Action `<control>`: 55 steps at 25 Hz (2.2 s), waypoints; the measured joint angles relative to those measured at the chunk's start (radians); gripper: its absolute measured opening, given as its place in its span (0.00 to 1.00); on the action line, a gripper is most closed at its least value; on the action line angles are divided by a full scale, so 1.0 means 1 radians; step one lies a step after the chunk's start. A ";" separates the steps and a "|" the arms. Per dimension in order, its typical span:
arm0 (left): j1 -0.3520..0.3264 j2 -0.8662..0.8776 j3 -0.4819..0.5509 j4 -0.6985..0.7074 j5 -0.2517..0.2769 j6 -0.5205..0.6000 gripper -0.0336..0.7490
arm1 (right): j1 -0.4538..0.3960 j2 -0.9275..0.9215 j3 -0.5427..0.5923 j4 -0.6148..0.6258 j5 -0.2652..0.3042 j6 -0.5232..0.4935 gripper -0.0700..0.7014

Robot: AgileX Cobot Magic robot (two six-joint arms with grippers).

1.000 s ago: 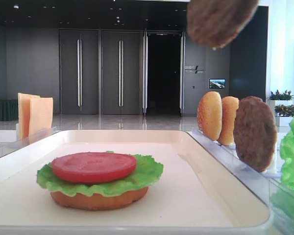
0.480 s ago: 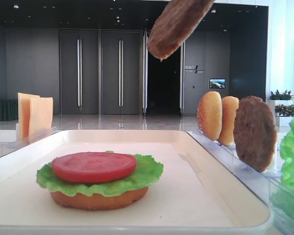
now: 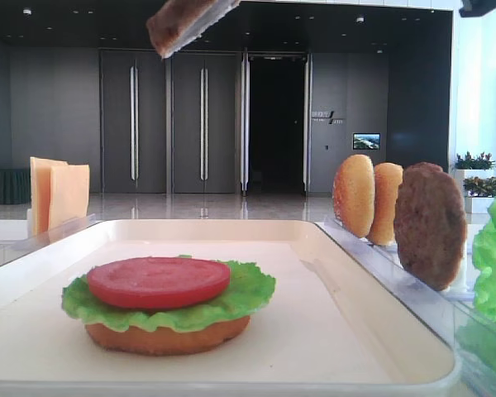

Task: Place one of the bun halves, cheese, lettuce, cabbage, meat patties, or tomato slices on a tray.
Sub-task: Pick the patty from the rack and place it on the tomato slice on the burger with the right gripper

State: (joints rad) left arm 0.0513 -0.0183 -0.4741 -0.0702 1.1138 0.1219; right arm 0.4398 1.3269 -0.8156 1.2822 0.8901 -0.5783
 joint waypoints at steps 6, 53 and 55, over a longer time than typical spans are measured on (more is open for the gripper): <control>0.000 0.000 0.000 0.000 0.000 0.000 0.04 | 0.000 0.021 0.029 0.101 0.002 -0.095 0.26; 0.000 0.000 0.000 0.000 0.000 0.000 0.04 | 0.123 0.434 -0.092 0.235 -0.097 -0.339 0.26; 0.000 0.000 0.000 0.000 0.000 0.000 0.04 | 0.115 0.444 -0.092 0.229 -0.090 -0.339 0.26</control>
State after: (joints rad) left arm 0.0513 -0.0183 -0.4741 -0.0702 1.1138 0.1219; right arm 0.5549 1.7711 -0.9074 1.5107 0.8005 -0.9177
